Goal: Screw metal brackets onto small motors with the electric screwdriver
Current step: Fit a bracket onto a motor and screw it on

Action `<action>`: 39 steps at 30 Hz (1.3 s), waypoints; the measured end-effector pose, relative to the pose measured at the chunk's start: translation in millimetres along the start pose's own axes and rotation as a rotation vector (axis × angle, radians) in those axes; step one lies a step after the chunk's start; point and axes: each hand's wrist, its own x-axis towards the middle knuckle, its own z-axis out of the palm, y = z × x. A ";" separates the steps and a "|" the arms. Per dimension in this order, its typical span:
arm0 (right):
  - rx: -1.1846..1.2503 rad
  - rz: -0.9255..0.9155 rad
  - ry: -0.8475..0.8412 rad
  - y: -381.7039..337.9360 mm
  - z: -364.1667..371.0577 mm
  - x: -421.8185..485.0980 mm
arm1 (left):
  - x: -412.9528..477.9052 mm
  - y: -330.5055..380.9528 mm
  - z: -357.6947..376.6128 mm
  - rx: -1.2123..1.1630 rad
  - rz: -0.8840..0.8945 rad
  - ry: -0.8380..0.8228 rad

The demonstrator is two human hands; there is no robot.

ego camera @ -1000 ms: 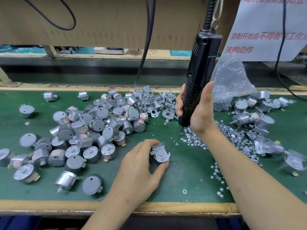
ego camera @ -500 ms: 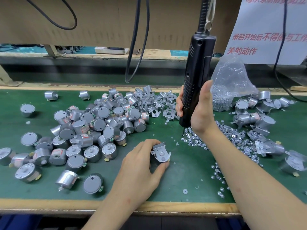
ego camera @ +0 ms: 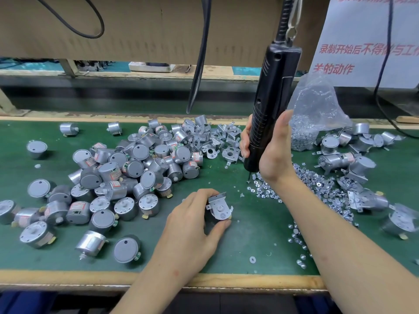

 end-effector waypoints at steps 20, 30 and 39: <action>-0.036 0.031 -0.040 -5.9 3.2 0.2 | 1.8 -5.5 -0.5 -0.060 -0.016 -0.003; 0.170 0.025 -0.212 -31.9 23.5 -11.0 | 4.9 -7.9 -1.3 -0.104 -0.063 -0.016; 0.196 0.034 -0.211 -27.2 45.0 -22.5 | 5.3 -6.2 -0.8 -0.114 -0.059 0.017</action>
